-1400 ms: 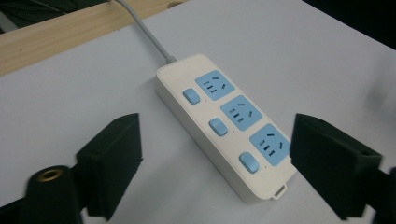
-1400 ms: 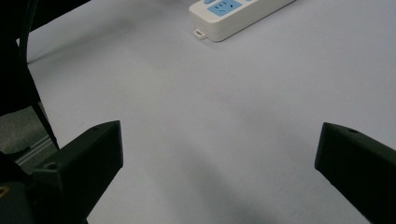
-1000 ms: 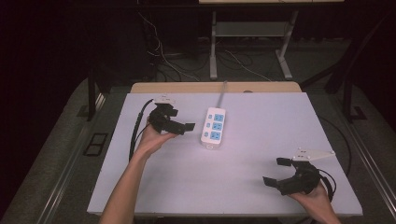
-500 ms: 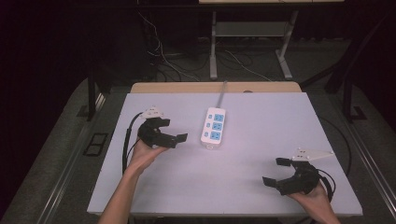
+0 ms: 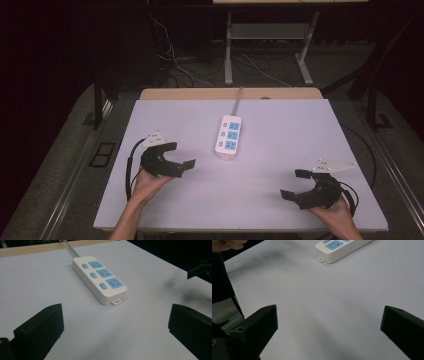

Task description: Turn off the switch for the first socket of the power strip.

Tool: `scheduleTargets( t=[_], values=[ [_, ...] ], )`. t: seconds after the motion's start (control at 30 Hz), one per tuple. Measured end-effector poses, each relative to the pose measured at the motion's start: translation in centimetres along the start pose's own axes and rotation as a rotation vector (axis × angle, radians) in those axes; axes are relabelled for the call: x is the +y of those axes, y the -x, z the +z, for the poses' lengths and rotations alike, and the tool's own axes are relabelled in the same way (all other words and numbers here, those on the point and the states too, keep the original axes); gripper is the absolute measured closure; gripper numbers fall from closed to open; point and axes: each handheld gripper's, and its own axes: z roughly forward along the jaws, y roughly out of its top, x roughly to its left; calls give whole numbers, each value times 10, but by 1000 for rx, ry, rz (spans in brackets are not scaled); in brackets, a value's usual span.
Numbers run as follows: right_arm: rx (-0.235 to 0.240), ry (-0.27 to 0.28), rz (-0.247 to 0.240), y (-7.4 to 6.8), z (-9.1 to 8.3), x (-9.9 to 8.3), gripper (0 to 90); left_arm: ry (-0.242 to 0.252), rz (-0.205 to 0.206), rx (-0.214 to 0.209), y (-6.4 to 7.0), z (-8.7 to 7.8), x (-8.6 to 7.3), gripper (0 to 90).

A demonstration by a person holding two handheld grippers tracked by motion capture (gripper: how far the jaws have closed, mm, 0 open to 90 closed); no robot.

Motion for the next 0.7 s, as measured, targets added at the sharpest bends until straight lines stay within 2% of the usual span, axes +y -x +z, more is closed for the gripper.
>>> scheduleTargets(
  t=[0.3, 0.7],
  values=[
    [0, 23, 3, -1, -2, -2, 8, 2, -23, -27, 12, -6, -27, 0],
    [-4, 39, 8, -2, -3, -5, 8, -5, -23, -46, 29, -12, -47, 0]
  ],
)
